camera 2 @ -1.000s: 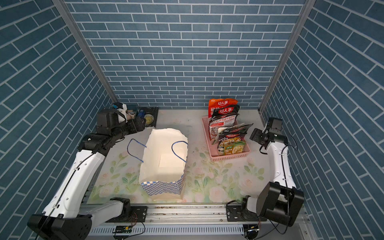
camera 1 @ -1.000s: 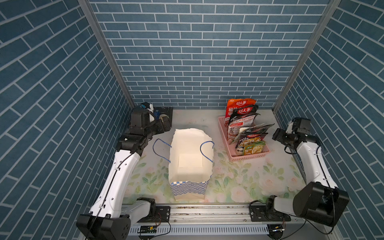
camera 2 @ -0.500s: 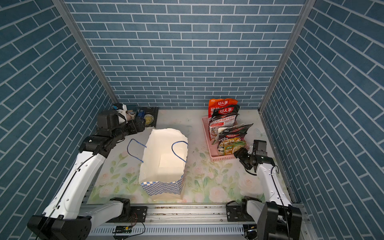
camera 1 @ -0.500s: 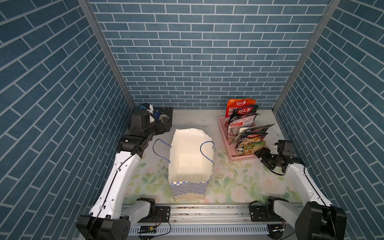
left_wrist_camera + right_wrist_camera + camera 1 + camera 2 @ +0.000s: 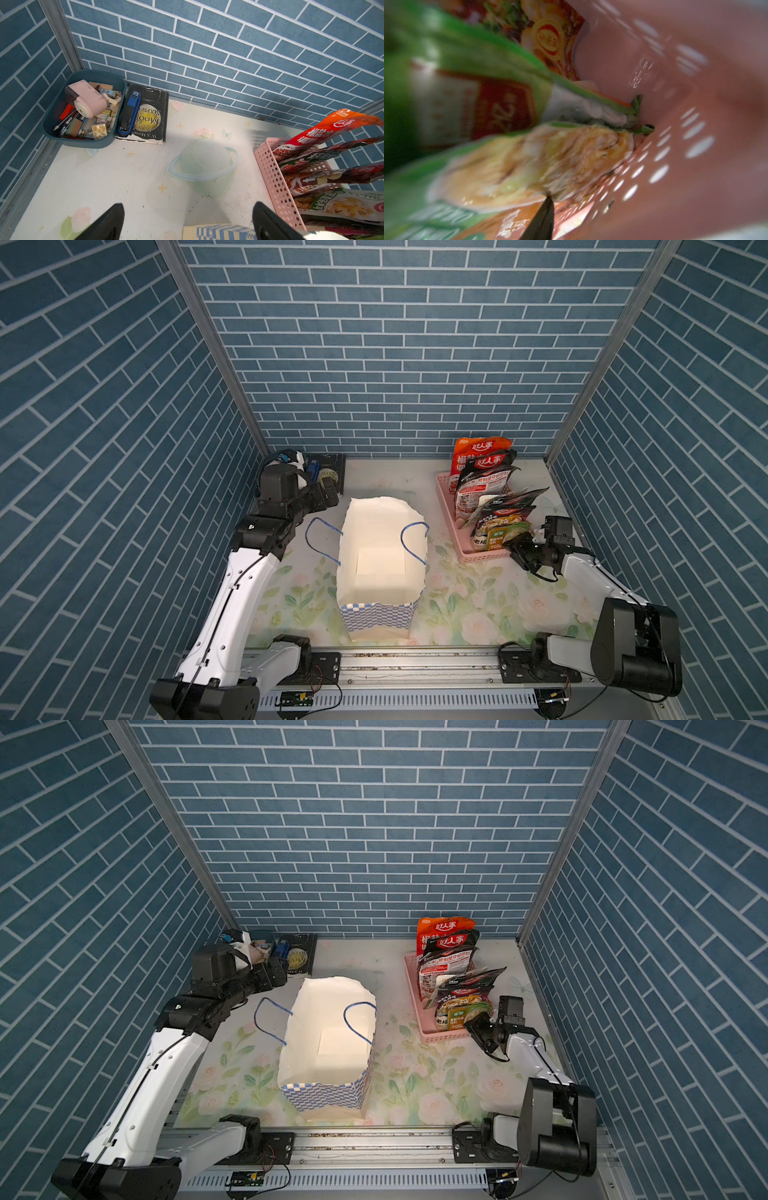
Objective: Place the condiment packets inside the bag
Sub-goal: Move the storage box to the center of the board.
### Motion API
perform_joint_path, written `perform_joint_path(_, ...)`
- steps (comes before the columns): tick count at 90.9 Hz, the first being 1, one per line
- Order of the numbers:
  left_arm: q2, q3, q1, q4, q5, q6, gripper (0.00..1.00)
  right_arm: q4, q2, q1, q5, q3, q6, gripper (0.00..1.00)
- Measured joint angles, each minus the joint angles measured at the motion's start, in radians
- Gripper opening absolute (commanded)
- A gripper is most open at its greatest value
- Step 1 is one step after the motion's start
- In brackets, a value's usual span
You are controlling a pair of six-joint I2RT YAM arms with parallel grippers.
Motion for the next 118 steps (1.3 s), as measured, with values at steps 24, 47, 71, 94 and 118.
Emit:
perform_joint_path(24, -0.010, -0.010, 0.000, -0.005, -0.011, 0.000, 1.00, -0.172, 0.146, -0.029, 0.095, 0.206, 0.051, 0.00)
perform_joint_path(47, -0.022, -0.012, 0.000, -0.013, -0.032, 0.000, 1.00, -0.338, 0.407, -0.106, 0.236, 0.529, -0.369, 0.00)
perform_joint_path(71, -0.014, -0.007, 0.000, -0.024, -0.026, 0.000, 1.00, -0.534, 0.793, -0.136, 0.310, 1.076, -0.674, 0.00)
perform_joint_path(94, 0.010, 0.050, 0.000, -0.100, 0.003, 0.011, 1.00, -0.615, 1.015, -0.142, 0.324, 1.423, -0.692, 0.33)
perform_joint_path(118, 0.024, 0.146, 0.000, -0.196, 0.072, 0.019, 1.00, -0.520, 0.853, -0.157, 0.334, 1.221, -0.621, 0.73)
